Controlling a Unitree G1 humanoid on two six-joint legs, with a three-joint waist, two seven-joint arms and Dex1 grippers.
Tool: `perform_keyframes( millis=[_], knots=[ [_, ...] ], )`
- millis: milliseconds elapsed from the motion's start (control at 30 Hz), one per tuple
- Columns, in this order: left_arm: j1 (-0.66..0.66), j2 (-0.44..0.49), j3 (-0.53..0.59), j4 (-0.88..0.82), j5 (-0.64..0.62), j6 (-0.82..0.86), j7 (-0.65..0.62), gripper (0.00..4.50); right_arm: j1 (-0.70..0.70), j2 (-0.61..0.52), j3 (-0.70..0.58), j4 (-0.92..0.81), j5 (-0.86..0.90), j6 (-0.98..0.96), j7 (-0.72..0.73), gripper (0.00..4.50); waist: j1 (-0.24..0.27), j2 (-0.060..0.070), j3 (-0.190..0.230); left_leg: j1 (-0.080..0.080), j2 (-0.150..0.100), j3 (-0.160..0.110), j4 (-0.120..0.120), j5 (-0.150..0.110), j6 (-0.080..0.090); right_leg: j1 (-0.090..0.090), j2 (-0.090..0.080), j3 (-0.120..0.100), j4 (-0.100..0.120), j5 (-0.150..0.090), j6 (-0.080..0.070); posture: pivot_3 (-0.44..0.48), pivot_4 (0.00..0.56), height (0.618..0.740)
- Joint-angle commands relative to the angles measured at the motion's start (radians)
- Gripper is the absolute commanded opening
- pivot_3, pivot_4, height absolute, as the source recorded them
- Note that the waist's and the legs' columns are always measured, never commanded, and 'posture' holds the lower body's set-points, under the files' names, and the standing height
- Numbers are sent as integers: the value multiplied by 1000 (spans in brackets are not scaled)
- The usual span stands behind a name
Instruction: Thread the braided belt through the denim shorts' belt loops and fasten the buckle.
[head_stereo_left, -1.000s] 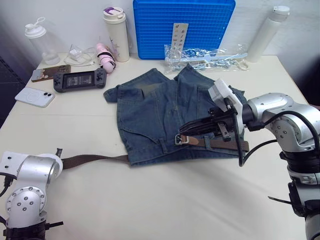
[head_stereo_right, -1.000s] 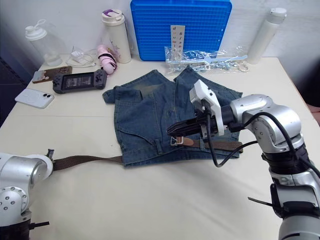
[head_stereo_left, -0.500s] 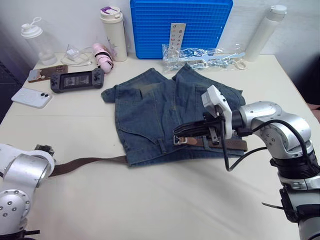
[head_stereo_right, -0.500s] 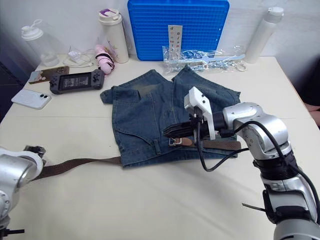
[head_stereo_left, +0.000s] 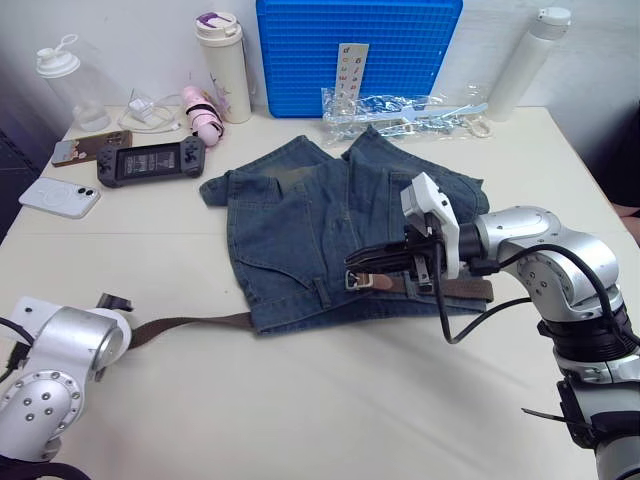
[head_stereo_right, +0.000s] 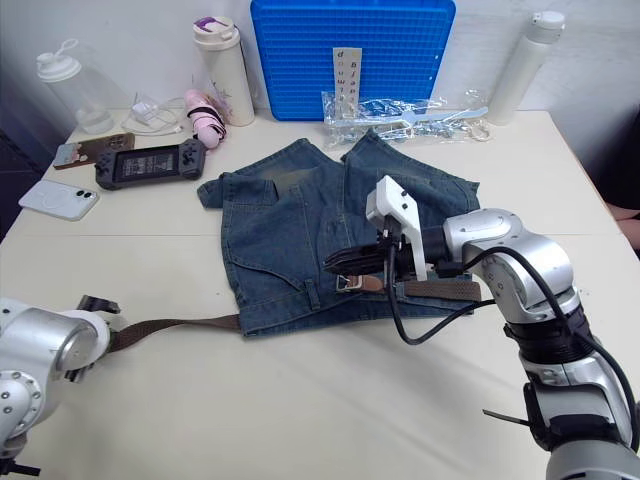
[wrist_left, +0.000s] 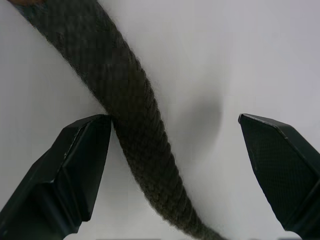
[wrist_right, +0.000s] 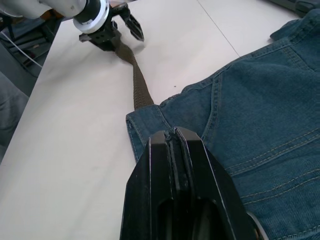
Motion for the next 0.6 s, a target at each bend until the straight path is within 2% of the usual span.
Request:
perform_keyframes(
  millis=[33, 100, 133, 233, 300, 333, 400, 500, 600],
  knots=[
    [22, -13, -50, -33, -6, -67, 11, 3917, -19, -12, -15, -26, 1, -13, 0, 0, 0, 1, 0, 0, 0, 0, 0, 0, 0, 0, 0, 0, 0, 0, 0, 0, 150, 689],
    [20, -6, -60, -42, -6, -91, 11, 3249, -18, -15, -14, -26, -3, -14, -2, 0, 4, 3, 1, 0, 0, 0, 0, 0, 0, 0, 0, 0, 0, 0, 0, 0, 150, 689],
    [20, 0, -64, -46, -6, -102, 11, 2764, -18, -16, -14, -27, -6, -15, -3, 0, 6, 3, 1, 0, -1, 0, 0, 0, 1, 0, 0, 0, 0, 0, 0, 0, 150, 689],
    [-6, 68, -63, -33, 10, -79, 11, 1542, -18, -15, -11, -23, -19, -22, -6, 0, 8, 3, 1, 0, -2, -1, 1, 1, 1, 0, -1, 0, 0, 0, 0, 0, 150, 689],
    [-67, 81, -78, -10, 31, -4, 11, 626, -20, -15, -12, -18, -28, -28, -10, 0, 7, 3, 1, 0, -2, -1, 1, 1, 2, 1, -1, 0, 0, 0, 0, 0, 150, 689],
    [-123, 82, -103, 6, 45, 98, 11, 157, -21, -16, -12, -15, -33, -31, -12, 0, 7, 2, 2, 0, -2, -1, 1, 1, 2, 2, 0, -1, 0, 0, 0, 0, 150, 689],
    [-236, 97, -161, 39, 85, 322, -43, 49, -22, -20, -13, -13, -42, -37, -16, 0, 8, 2, 2, 0, -3, -2, 1, 1, 2, 2, 0, -1, 1, 0, 1, 0, 150, 689],
    [-363, 37, -188, 73, 129, 510, -291, 49, -20, -25, -23, -10, -48, -37, -29, 0, 4, 2, 2, 0, -6, -1, 0, 2, 3, 1, 1, -3, 4, 0, 1, 0, 150, 689],
    [-417, 40, -162, 125, 194, 674, -527, 49, -15, -30, -38, -13, -51, -37, -48, 0, -1, 1, 2, -2, -6, 0, 0, 2, 3, -3, 2, -6, 5, 0, 1, 0, 150, 689]
  ],
)
